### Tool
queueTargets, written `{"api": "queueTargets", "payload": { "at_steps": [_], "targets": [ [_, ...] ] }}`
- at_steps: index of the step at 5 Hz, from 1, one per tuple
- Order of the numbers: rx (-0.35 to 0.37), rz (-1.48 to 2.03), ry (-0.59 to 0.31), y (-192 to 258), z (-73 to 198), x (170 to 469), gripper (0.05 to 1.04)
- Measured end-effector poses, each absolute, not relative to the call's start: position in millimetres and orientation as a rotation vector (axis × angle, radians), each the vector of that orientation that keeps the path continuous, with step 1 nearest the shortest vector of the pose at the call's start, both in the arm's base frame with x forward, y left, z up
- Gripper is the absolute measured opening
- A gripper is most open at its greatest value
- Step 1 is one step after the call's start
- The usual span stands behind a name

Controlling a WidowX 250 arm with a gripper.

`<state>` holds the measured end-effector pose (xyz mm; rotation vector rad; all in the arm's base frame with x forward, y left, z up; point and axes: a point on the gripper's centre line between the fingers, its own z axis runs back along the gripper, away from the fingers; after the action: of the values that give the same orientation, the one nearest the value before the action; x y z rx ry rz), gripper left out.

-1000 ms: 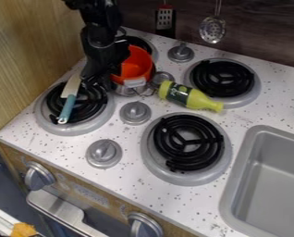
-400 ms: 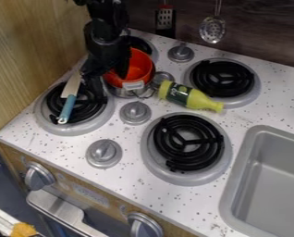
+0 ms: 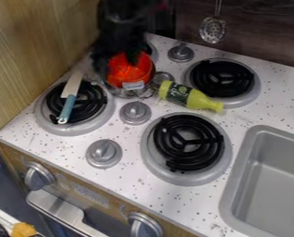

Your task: Put the red bucket to left side

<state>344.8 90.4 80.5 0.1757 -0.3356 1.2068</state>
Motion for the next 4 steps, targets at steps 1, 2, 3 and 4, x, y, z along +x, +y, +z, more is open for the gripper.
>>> {"api": "queueTargets", "payload": {
  "at_steps": [1, 2, 3, 4],
  "targets": [
    [0.192, 1.181, -0.377, 70, 94, 335, 0.999],
    [0.169, 1.125, -0.356, 51, 99, 323, 0.999],
    [0.1, 0.98, -0.324, 37, 99, 313, 0.999],
    [0.028, 0.783, -0.268, 25, 99, 304, 0.999]
  ]
}}
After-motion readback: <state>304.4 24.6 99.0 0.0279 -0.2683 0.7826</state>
